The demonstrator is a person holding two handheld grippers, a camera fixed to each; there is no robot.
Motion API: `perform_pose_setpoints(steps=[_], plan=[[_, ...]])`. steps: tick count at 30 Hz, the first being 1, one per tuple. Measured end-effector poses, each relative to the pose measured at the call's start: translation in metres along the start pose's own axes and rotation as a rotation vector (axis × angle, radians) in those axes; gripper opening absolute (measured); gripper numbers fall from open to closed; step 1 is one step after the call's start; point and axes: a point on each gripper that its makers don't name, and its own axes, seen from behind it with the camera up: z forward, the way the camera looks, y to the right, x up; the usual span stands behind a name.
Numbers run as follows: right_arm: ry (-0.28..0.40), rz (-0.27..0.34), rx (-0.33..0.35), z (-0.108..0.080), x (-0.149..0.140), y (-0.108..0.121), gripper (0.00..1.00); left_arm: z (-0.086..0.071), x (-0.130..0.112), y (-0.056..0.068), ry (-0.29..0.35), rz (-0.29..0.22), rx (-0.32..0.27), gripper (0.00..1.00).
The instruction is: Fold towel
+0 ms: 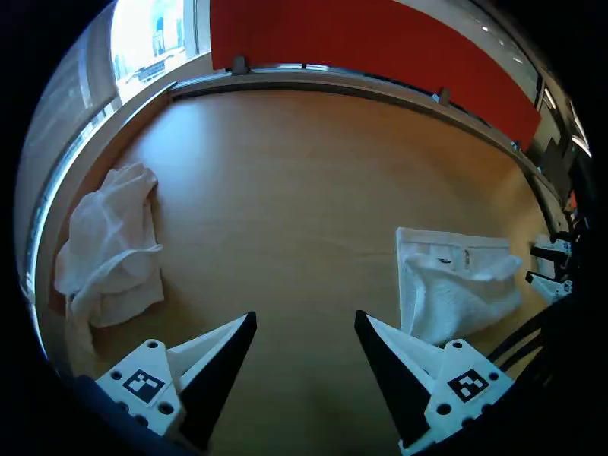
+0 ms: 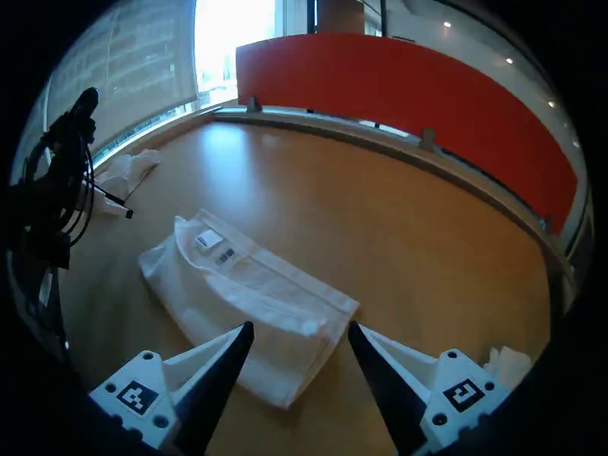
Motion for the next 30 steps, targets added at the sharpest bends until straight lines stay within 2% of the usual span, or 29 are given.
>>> perform_pose_setpoints(steps=[8,20,30], plan=[[0.005,-0.02,0.011,0.005,0.005,-0.008,0.96,-0.018,-0.017,-0.018,0.006,-0.032,0.025,0.96],[0.003,-0.033,0.019,0.009,0.007,-0.011,0.96,-0.031,-0.025,-0.031,0.019,-0.053,0.045,0.96],[0.007,-0.074,0.076,0.022,0.017,-0.04,0.96,-0.043,-0.033,-0.04,0.029,-0.075,0.061,0.96]])
